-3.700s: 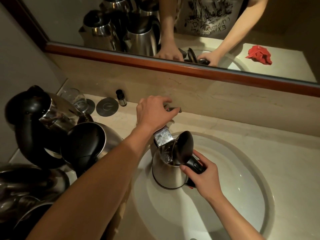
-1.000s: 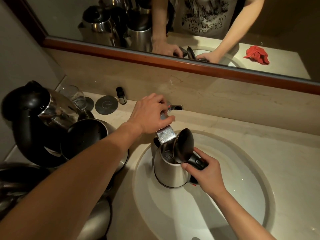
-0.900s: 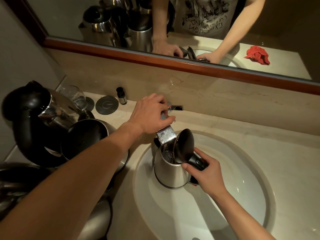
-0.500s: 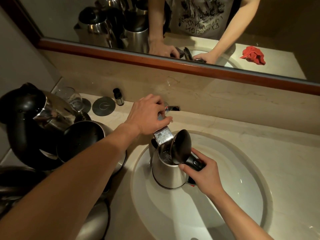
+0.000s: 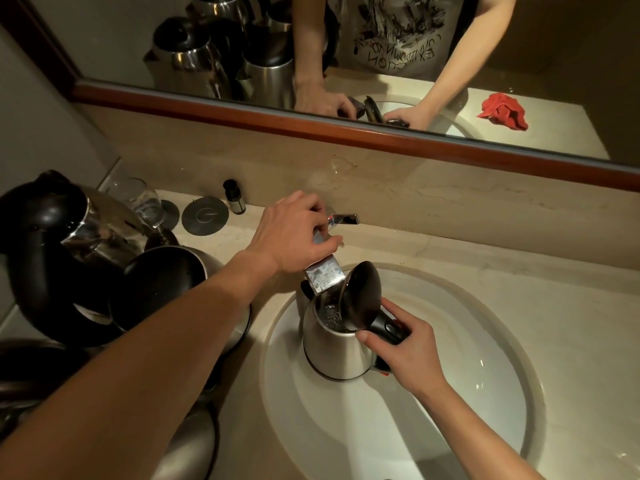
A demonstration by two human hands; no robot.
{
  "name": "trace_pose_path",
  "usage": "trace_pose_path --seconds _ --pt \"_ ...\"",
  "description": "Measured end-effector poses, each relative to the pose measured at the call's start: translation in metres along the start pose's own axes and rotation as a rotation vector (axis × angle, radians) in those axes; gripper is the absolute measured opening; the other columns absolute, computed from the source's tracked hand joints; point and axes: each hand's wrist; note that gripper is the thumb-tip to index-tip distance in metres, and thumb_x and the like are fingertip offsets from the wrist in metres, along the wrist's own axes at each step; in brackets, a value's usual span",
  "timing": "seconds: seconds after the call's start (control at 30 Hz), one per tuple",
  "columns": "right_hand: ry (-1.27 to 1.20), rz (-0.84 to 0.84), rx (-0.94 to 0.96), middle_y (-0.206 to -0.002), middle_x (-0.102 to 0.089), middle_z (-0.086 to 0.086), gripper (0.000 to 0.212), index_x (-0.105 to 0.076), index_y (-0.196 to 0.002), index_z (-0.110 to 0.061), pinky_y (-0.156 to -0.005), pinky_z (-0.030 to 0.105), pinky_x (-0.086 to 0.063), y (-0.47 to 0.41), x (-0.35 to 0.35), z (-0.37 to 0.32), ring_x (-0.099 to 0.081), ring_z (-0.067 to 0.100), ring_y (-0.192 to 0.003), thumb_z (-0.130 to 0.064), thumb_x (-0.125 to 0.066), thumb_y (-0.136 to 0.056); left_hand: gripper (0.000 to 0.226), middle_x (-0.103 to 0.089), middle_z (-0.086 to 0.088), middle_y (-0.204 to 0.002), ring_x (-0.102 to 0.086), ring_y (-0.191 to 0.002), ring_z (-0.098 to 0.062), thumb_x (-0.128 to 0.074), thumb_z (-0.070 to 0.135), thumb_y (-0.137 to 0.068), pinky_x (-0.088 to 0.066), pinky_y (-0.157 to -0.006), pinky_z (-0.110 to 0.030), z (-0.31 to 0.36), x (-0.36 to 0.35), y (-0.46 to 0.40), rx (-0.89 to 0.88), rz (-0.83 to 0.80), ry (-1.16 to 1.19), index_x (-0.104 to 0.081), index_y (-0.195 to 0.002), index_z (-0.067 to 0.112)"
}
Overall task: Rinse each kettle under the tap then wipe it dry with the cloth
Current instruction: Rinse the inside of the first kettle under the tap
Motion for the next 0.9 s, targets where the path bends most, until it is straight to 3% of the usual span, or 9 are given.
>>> trace_pose_path --seconds 0.2,0.37,0.57,0.73,0.9 --pt "-0.011 -0.002 0.007 -0.085 -0.078 -0.015 0.064 -0.069 -0.123 -0.047 -0.073 0.025 -0.049 0.0001 -0.0005 -0.0007 -0.065 -0.001 -0.066 -0.026 -0.094 -0.068 0.035 -0.049 0.013 -0.094 -0.048 -0.095 -0.012 -0.039 0.067 -0.080 -0.026 -0.070 -0.029 0.0001 -0.0003 0.0004 0.011 -0.006 0.014 -0.051 -0.071 0.036" --pt "-0.020 0.002 -0.011 -0.088 -0.079 -0.014 0.074 -0.071 -0.129 -0.040 -0.074 0.026 -0.050 -0.0001 -0.0016 -0.0010 -0.066 0.000 -0.068 -0.047 -0.089 -0.058 0.038 -0.045 0.014 -0.094 -0.046 -0.096 -0.012 -0.035 0.070 -0.079 -0.026 -0.070 -0.028 0.0007 0.0011 0.0002 0.010 -0.017 0.015 -0.051 -0.072 0.036" --pt "-0.039 -0.008 -0.020 -0.077 -0.072 -0.017 0.079 -0.070 -0.135 -0.033 -0.074 0.028 -0.047 -0.0015 -0.0002 0.0029 -0.061 0.000 -0.060 -0.046 -0.091 -0.060 0.033 -0.046 0.014 -0.095 -0.045 -0.095 -0.011 -0.043 0.066 -0.081 -0.025 -0.072 -0.028 0.0003 -0.0001 -0.0002 0.011 -0.021 0.012 -0.053 -0.072 0.036" --pt "-0.046 -0.009 -0.022 -0.080 -0.073 -0.016 0.076 -0.070 -0.134 -0.036 -0.072 0.028 -0.048 -0.0015 0.0000 0.0039 -0.061 0.000 -0.061 -0.042 -0.092 -0.061 0.038 -0.046 0.014 -0.096 -0.045 -0.096 -0.010 -0.041 0.067 -0.081 -0.025 -0.071 -0.028 0.0011 0.0004 -0.0007 0.012 -0.033 0.000 -0.058 -0.074 0.034" --pt "-0.044 -0.012 -0.013 -0.076 -0.072 -0.018 0.075 -0.070 -0.134 -0.034 -0.070 0.024 -0.046 -0.0023 0.0008 0.0050 -0.060 -0.001 -0.058 -0.040 -0.093 -0.063 0.036 -0.045 0.014 -0.094 -0.046 -0.095 -0.012 -0.037 0.069 -0.079 -0.025 -0.070 -0.029 0.0018 0.0014 -0.0003 0.021 -0.025 0.018 -0.052 -0.072 0.037"
Point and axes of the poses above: each hand's wrist, its own y-axis away from the middle knuckle, its own x-axis out of the back of the hand, z = x × y
